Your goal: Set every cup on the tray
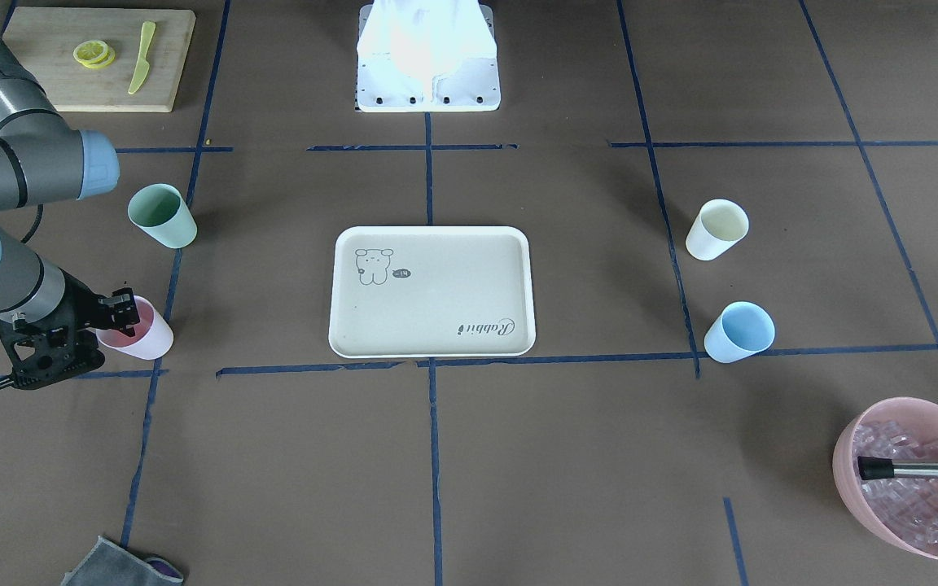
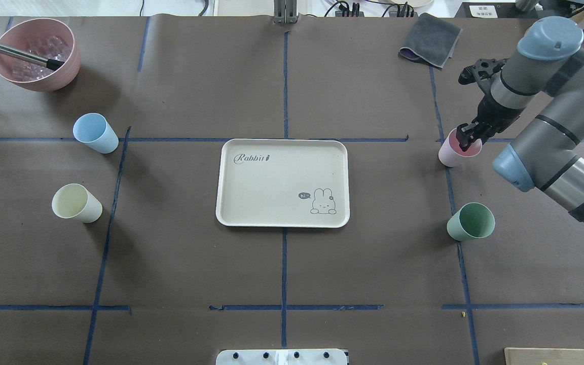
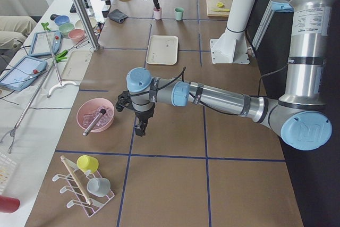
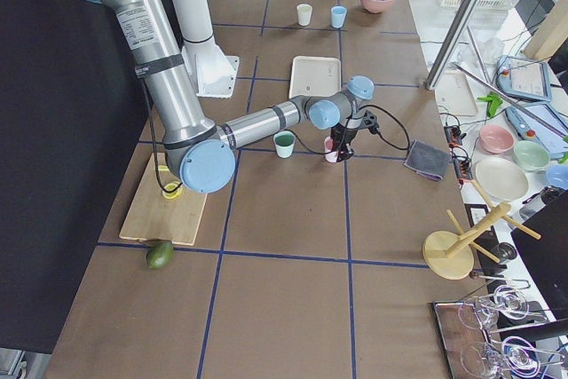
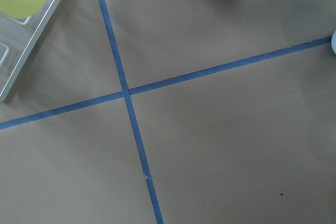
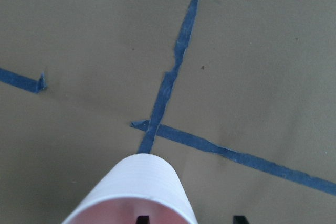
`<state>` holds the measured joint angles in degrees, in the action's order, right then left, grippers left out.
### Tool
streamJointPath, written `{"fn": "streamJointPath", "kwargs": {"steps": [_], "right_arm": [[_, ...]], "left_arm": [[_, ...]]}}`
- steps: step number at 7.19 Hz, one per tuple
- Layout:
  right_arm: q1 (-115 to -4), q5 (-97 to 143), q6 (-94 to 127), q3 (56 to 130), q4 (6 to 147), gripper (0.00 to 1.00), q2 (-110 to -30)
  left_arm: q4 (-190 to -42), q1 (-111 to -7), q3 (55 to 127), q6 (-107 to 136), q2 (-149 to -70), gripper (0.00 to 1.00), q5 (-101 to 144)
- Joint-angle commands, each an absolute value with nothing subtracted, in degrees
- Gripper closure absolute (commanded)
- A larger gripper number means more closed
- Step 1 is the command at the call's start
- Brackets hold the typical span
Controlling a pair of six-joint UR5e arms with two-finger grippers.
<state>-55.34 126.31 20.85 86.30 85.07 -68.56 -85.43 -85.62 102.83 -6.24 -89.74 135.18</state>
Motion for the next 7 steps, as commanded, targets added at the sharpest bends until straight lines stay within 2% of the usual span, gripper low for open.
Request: {"fn": "streamJointPath", "kwargs": {"steps": [1, 3, 7], "right_arm": [[-55.4, 126.4, 20.9, 86.7, 85.1, 0.9, -68.5], [-55.3, 126.7, 28.0, 89.1, 85.1, 0.98, -66.8], [-45.1, 123.3, 72.2, 89.1, 84.9, 0.97, -54.0]], "left_arm": [[-85.3, -85.7, 103.4, -6.2, -89.6, 0.0, 135.2], [-85.3, -85.7, 103.4, -6.2, -89.6, 0.0, 135.3], [-85.4, -85.6, 103.0, -6.2, -89.6, 0.0, 135.3]]}}
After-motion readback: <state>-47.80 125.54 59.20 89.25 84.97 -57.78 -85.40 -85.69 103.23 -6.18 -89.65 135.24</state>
